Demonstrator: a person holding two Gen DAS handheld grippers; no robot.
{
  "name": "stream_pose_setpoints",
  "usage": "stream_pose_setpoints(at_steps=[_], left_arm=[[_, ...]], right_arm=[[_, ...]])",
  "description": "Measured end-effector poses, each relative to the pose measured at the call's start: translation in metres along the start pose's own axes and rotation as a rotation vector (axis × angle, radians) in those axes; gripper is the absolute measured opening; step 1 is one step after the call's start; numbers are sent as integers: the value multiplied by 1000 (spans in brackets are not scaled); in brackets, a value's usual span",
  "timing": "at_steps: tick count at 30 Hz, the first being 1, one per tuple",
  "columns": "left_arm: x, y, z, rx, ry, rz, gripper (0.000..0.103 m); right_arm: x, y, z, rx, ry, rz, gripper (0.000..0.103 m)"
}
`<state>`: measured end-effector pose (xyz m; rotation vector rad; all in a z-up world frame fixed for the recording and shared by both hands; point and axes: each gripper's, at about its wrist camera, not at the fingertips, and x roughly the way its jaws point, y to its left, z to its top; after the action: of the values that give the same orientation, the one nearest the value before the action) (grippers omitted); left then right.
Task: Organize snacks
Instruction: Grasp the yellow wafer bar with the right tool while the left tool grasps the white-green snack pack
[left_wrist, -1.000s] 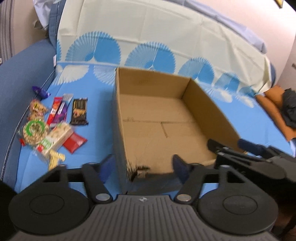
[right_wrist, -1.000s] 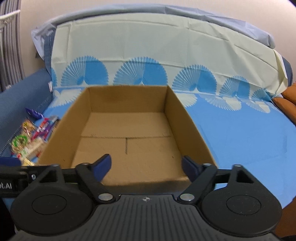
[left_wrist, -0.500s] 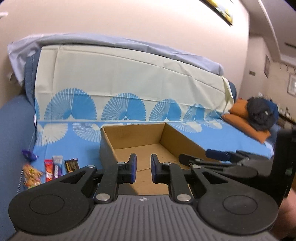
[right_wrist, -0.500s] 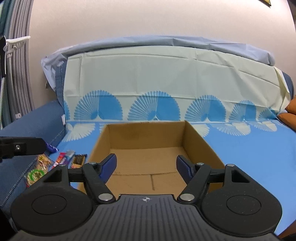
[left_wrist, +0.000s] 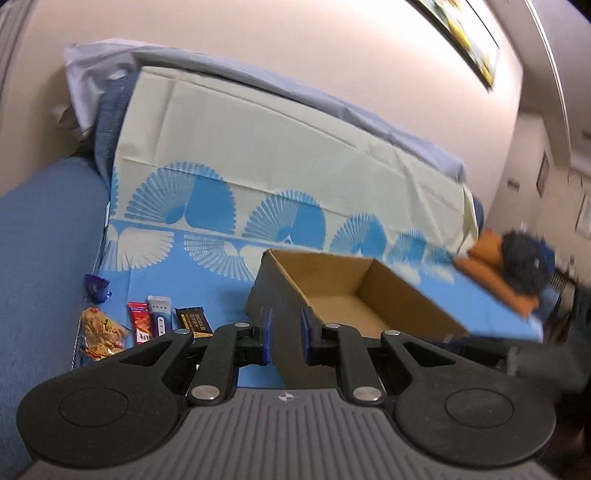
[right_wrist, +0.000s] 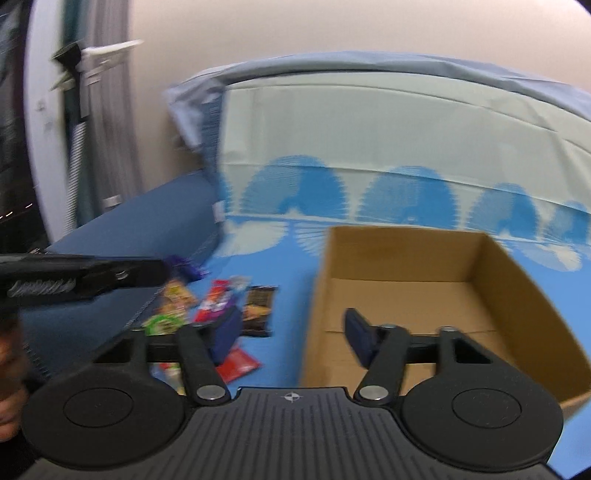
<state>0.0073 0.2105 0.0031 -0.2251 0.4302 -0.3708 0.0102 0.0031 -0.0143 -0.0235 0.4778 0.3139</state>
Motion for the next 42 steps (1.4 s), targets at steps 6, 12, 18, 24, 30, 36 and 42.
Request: stream_pose_setpoints(at_steps=[6, 12, 18, 24, 30, 36, 42], left_arm=[[12, 15, -11, -29, 19, 45, 17], [33, 50, -49, -87, 89, 124, 17], [39, 84, -57, -205, 103, 157, 17], [51, 83, -60, -188, 155, 199, 18], [69, 87, -66, -179, 211, 266, 39], [85, 88, -69, -180, 249, 283, 65], [96, 73, -72, -78, 276, 291, 80]], right_arm=[[17, 38, -11, -78, 50, 98, 43], [35, 61, -31, -111, 105, 130, 43], [65, 73, -49, -94, 172, 161, 44], [102, 75, -68, -55, 280, 170, 49], [119, 78, -79, -47, 338, 234, 58], [126, 84, -85, -100, 379, 254, 60], [126, 78, -86, -134, 395, 217, 23]])
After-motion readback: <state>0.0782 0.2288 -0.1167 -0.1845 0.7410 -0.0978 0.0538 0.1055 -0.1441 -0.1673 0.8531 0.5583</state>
